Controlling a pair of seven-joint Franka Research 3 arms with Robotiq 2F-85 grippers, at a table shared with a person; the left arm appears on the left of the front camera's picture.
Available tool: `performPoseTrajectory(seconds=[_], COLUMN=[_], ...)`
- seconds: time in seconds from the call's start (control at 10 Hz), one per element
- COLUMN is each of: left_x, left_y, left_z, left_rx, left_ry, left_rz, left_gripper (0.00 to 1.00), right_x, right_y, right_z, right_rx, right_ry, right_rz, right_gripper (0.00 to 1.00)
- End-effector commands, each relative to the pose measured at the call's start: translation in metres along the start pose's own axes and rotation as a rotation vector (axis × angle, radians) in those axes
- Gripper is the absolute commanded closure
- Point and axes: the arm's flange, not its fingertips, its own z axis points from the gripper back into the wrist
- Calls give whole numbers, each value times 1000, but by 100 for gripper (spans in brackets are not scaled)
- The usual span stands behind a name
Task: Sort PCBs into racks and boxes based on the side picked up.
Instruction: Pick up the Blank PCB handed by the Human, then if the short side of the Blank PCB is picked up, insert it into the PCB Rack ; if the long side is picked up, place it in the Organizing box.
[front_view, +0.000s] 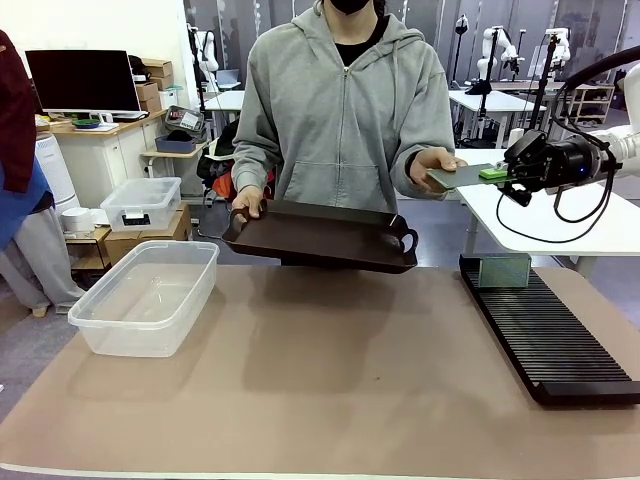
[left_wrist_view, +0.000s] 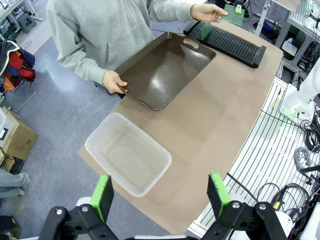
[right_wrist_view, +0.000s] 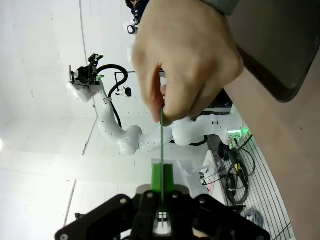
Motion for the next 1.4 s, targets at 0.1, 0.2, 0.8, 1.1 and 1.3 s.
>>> performPoseTrajectory(seconds=[0.1,0.2,0.8,1.1,1.3], left_x=[-1,-1,-1,-1,-1], left_y=[-1,-1,-1,-1,-1], left_z=[-1,-1,-1,-1,-1], left_rx=[-2,-2,-2,-2,-2], left_ry=[0,0,0,0,0], left_rz=[7,7,7,7,7], left_gripper=[0,0,0,0,0], right_x=[0,0,0,0,0], right_y=[0,0,0,0,0], right_z=[0,0,0,0,0], right_rx=[0,0,0,0,0], right_ry=[0,0,0,0,0], right_rz=[0,0,0,0,0], right_gripper=[100,100,100,100,100])
